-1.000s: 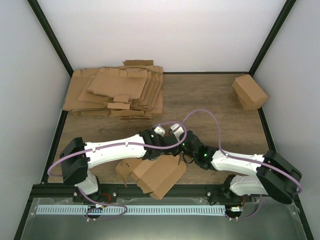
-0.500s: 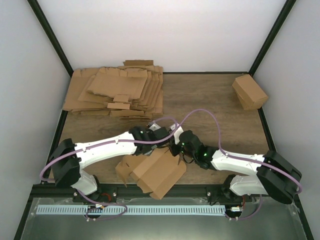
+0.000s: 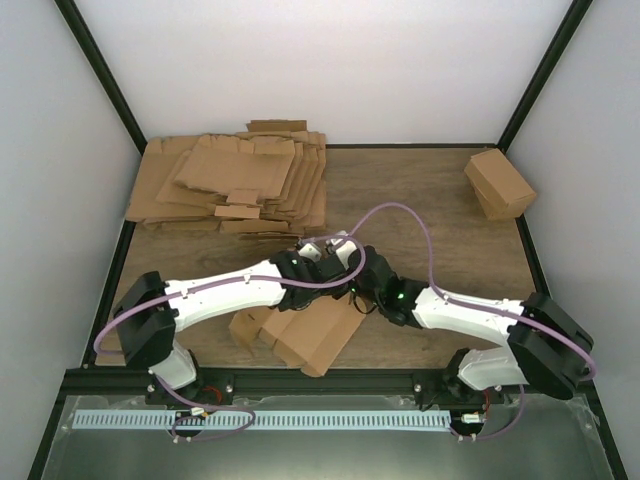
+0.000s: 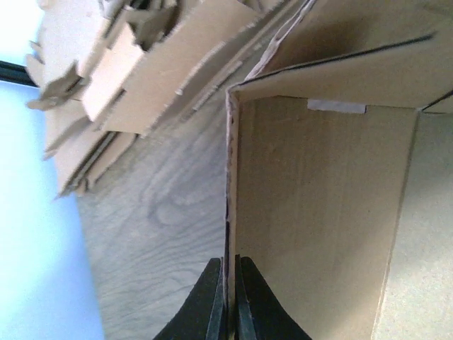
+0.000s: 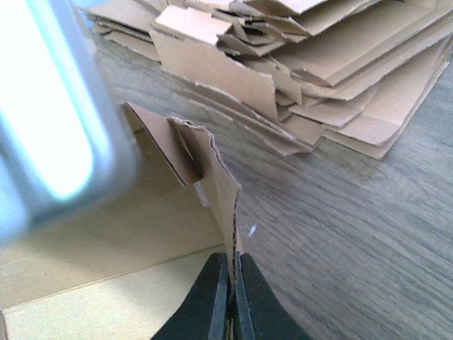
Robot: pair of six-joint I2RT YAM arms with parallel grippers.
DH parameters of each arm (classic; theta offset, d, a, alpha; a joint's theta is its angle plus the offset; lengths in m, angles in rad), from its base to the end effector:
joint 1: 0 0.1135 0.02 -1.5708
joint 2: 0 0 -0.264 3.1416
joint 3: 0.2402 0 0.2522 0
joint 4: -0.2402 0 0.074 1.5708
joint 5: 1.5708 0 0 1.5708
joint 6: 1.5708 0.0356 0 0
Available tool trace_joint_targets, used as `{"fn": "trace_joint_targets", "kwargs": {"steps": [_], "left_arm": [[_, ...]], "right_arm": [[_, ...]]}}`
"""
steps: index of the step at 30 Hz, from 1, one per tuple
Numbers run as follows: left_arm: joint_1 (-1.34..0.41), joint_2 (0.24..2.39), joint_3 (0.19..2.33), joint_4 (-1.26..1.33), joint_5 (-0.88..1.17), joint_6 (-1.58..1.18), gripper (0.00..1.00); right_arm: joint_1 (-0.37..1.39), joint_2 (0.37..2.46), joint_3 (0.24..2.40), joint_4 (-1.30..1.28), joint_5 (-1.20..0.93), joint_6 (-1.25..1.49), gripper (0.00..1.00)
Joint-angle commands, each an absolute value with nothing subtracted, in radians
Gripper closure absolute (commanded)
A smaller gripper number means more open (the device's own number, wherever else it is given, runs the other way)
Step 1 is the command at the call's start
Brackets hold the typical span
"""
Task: Fold the paper box
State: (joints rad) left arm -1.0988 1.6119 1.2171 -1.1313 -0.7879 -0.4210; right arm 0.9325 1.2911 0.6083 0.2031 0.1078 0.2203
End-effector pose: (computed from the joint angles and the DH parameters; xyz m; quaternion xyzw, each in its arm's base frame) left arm 0.1518 -0.2419 0.2394 0.2988 0.8735 0.2640 0.2793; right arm 0.1652 0.2162 0.2087 -0.2714 0.8098 0.2438 0.4595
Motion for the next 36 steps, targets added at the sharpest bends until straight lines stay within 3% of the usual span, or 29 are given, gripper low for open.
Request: {"fn": "trace_joint_targets", "kwargs": {"steps": [1,13,25,36], "left_arm": [[-1.097,1.648,1.293,-1.136,-0.966,-0.415,0.96],[-1.129,1.734,1.249,-1.075,-0.977,-0.416,0.96],[-1.141,1.717,1.184,-1.007,-0.957,-0.402,0.96],[-1.161,1.724,1.183,-1.006,-0.949,-0.425,0.96]], "right_arm": [[0.942,1.323,0.679,0.172,0.101,0.292,0.99],[0.941,1.355,0.496,0.328,0.124,0.355,0.99],[0.942,1.304,0.452,0.284,0.135,0.323,0.99],[0.952,1.309,0.358,0.359,0.065,0.485,0.99]]}}
